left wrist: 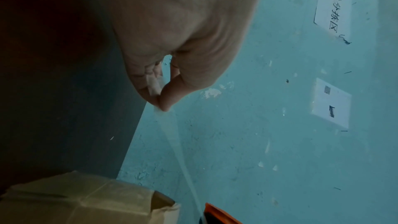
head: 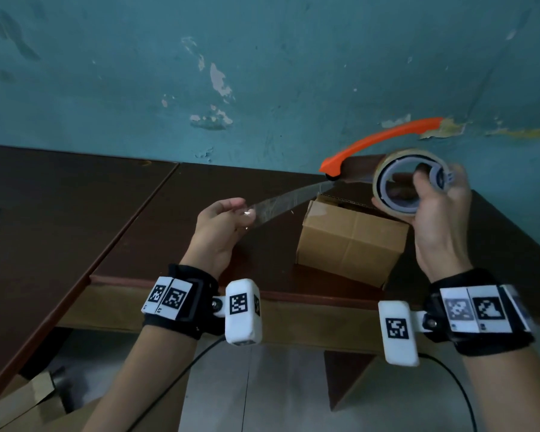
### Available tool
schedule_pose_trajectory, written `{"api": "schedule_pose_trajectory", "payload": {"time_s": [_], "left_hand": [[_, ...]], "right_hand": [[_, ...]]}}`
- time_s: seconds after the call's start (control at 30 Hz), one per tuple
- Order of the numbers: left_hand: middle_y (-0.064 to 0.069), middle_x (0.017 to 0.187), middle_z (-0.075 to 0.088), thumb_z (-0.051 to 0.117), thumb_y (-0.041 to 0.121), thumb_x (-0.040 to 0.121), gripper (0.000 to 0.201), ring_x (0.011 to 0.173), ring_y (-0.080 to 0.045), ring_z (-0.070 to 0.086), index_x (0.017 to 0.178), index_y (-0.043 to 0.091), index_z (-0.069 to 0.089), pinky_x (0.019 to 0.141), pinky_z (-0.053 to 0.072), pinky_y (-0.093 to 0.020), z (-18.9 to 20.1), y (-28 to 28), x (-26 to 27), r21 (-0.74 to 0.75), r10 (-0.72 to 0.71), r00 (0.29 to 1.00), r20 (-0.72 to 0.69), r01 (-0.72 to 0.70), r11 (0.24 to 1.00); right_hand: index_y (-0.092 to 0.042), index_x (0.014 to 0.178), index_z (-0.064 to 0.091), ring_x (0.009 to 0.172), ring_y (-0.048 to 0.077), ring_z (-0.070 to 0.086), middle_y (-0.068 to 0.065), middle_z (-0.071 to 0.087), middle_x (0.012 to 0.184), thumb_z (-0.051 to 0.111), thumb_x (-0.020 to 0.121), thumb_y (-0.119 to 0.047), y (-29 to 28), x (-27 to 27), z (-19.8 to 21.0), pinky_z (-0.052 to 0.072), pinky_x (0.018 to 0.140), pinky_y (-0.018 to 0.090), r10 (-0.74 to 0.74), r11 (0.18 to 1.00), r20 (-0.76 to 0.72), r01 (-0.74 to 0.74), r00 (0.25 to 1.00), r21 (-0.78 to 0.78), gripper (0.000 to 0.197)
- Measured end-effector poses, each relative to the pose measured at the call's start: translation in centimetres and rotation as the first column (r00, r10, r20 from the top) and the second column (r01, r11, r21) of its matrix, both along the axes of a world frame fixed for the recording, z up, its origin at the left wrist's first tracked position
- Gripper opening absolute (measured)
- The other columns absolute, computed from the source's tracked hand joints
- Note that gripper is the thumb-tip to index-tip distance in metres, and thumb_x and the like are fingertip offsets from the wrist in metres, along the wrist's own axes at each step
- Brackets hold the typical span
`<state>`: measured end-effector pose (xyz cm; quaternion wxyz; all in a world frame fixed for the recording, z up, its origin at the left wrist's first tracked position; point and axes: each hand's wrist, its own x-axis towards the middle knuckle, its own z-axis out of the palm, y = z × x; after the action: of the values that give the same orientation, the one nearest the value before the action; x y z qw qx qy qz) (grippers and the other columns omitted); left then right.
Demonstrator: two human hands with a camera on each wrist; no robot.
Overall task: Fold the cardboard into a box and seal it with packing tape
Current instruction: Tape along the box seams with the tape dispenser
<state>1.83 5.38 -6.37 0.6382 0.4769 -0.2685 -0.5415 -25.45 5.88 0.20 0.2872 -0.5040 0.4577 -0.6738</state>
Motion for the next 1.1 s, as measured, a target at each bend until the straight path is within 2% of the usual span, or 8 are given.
{"api": "schedule_pose_trajectory", "payload": {"time_s": [0.1,0.2,0.33,0.43,0.57,0.83,0.93,1.1], "left_hand": [[-0.015,0.123,0.068,0.069,-0.011,0.090,0.031,0.110,-0.024,0.071,0.113,0.010,0.065,0.071,0.060,-0.020,0.6,0.2,0.0,-0.045,-0.041,0.997,-0.060,0.038,0.998],[-0.018,0.125,0.065,0.066,-0.015,0.089,0.032,0.111,-0.026,0.070,0.111,0.008,0.063,0.079,0.060,-0.025,1.3,0.2,0.2,-0.120,-0.103,0.979,-0.178,0.083,0.989],[-0.019,0.120,0.062,0.061,-0.020,0.089,0.032,0.107,-0.025,0.068,0.110,0.004,0.063,0.072,0.061,-0.022,1.6,0.0,0.1,-0.147,-0.119,0.963,-0.241,0.085,0.986],[-0.016,0.115,0.062,0.060,-0.021,0.089,0.033,0.109,-0.027,0.066,0.114,0.002,0.062,0.070,0.061,-0.022,1.6,-0.1,-0.3,-0.142,-0.139,0.958,-0.249,0.106,0.984],[-0.016,0.114,0.062,0.059,-0.021,0.089,0.035,0.101,-0.024,0.068,0.117,0.001,0.062,0.067,0.060,-0.021,1.6,-0.3,-0.7,-0.150,-0.169,0.946,-0.275,0.131,0.980],[-0.018,0.114,0.065,0.060,-0.020,0.090,0.033,0.097,-0.022,0.069,0.113,0.003,0.061,0.070,0.062,-0.021,1.0,-0.9,-0.9,-0.100,-0.153,0.953,-0.263,0.131,0.986],[-0.020,0.122,0.063,0.060,-0.019,0.090,0.034,0.097,-0.023,0.069,0.113,0.006,0.061,0.067,0.062,-0.021,0.6,-1.0,-0.6,-0.043,-0.145,0.955,-0.259,0.139,0.989],[-0.012,0.100,0.069,0.064,-0.019,0.088,0.034,0.089,-0.021,0.072,0.108,0.009,0.062,0.072,0.060,-0.026,0.1,-0.8,-0.2,0.039,-0.135,0.978,-0.158,0.143,0.989]], "right_hand": [[-0.024,0.110,0.066,0.102,0.019,0.070,0.004,0.071,0.108,0.054,0.095,-0.024,0.4,0.0,-0.3,0.054,0.097,0.054,-0.028,0.999,-0.018,0.028,0.999,-0.016,0.019],[-0.042,0.092,0.073,0.104,0.023,0.070,0.002,0.074,0.106,0.053,0.094,-0.031,0.9,0.0,0.3,0.055,0.095,0.057,-0.047,0.999,-0.008,0.047,0.999,-0.009,0.023],[-0.032,0.081,0.073,0.097,0.022,0.072,0.002,0.075,0.096,0.053,0.095,-0.027,1.4,-0.2,1.6,0.056,0.093,0.051,-0.092,0.995,-0.055,0.090,0.994,-0.032,0.024],[-0.028,0.081,0.067,0.078,0.018,0.072,-0.003,0.072,0.084,0.051,0.100,-0.024,1.7,-0.5,1.9,0.059,0.068,0.037,-0.097,0.995,-0.065,0.096,0.993,-0.023,0.025],[-0.012,0.097,0.064,0.051,0.022,0.060,0.017,0.075,0.083,0.043,0.104,-0.033,1.6,-0.7,1.9,0.046,0.043,0.027,-0.031,0.994,-0.073,0.038,0.997,0.102,0.031],[-0.006,0.123,0.057,0.073,0.032,0.077,0.022,0.075,0.093,0.043,0.105,-0.035,0.6,-0.5,0.5,0.062,0.053,0.033,-0.011,0.962,0.090,-0.014,0.996,0.273,0.036],[-0.005,0.113,0.058,0.074,0.033,0.077,0.025,0.073,0.095,0.044,0.106,-0.034,0.3,-1.0,0.3,0.061,0.051,0.031,0.000,0.948,0.099,-0.032,0.995,0.318,0.033],[-0.010,0.097,0.061,0.043,0.022,0.059,0.020,0.076,0.079,0.044,0.105,-0.034,0.1,-1.8,0.5,0.040,0.039,0.028,0.029,0.932,-0.073,-0.001,0.997,0.362,0.031]]}}
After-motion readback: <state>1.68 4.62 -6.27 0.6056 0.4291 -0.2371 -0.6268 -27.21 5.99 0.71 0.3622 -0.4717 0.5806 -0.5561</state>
